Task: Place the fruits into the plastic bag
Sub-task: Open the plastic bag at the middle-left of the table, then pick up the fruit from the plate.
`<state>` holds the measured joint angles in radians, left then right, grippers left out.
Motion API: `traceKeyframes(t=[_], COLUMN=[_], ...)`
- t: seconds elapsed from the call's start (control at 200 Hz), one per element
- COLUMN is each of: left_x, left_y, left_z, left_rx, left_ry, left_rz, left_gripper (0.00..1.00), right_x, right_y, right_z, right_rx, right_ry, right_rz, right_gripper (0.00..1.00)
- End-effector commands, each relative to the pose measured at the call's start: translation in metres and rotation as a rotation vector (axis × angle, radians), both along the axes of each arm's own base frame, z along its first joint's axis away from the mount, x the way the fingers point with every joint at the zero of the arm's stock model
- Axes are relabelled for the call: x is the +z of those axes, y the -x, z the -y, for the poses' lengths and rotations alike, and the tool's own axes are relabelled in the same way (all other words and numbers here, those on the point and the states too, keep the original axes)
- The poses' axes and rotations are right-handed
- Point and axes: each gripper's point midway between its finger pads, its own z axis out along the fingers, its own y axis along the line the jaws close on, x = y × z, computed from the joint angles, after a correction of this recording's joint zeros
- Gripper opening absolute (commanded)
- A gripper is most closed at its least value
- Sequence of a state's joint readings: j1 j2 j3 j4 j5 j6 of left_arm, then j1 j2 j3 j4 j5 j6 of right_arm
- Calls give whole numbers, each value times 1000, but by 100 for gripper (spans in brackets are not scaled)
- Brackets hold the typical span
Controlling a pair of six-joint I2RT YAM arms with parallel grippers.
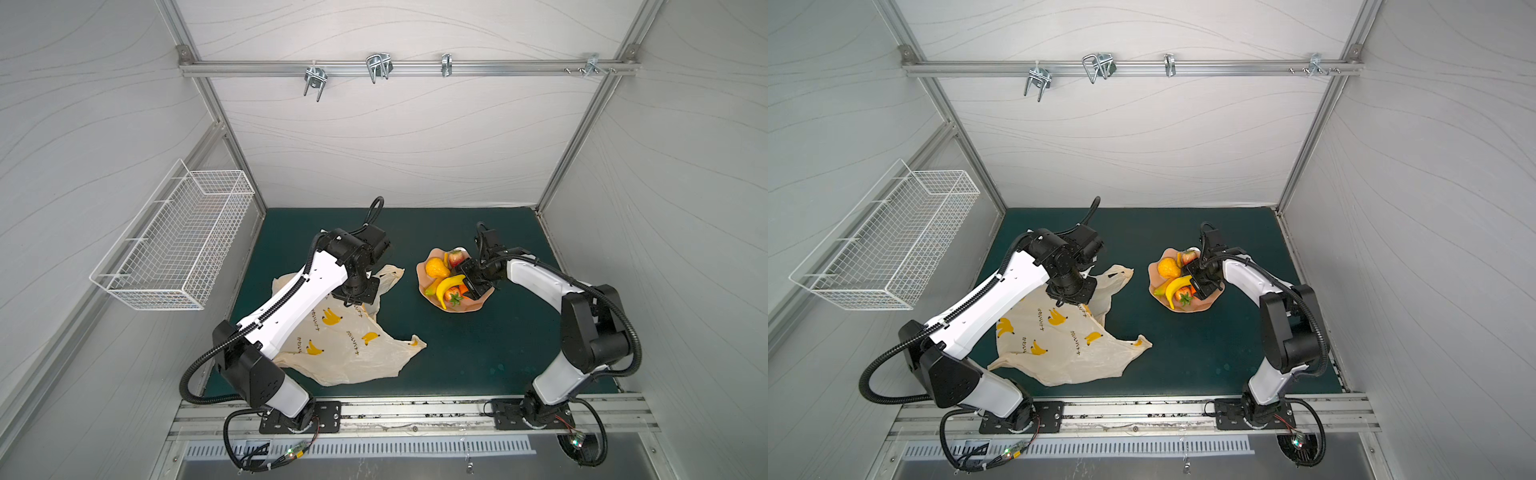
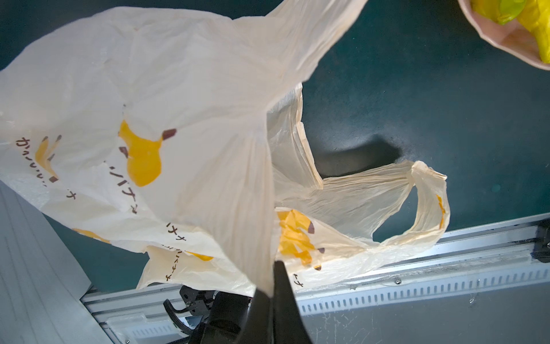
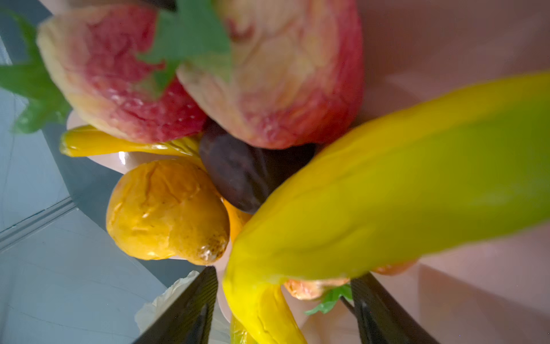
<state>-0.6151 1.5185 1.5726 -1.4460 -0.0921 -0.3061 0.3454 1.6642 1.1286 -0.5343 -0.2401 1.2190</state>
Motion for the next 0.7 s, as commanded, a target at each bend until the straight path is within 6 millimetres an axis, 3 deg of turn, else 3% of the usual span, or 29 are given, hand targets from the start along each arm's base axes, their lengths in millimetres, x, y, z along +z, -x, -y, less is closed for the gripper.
traceKeyframes(t=[0.0, 0.245, 0.475, 0.695], left_x=[13, 13, 13, 15], left_y=[-2, -2, -1, -2], left_z=[1, 1, 1, 0], left_rx=[-15, -23, -27, -29], left_ry=[35, 35, 38, 40], left_rz=[38, 43, 45, 61], left_gripper=[0, 0, 0, 0], right_x=[0, -12, -16, -21], right_y=[-7, -3, -5, -4], right_z=[0, 4, 5, 6], right_rx=[-60, -79, -91, -100], right_ry=[18, 53, 97, 113], right_rz=[-8, -52, -62, -66], right_gripper=[70, 64, 64, 52])
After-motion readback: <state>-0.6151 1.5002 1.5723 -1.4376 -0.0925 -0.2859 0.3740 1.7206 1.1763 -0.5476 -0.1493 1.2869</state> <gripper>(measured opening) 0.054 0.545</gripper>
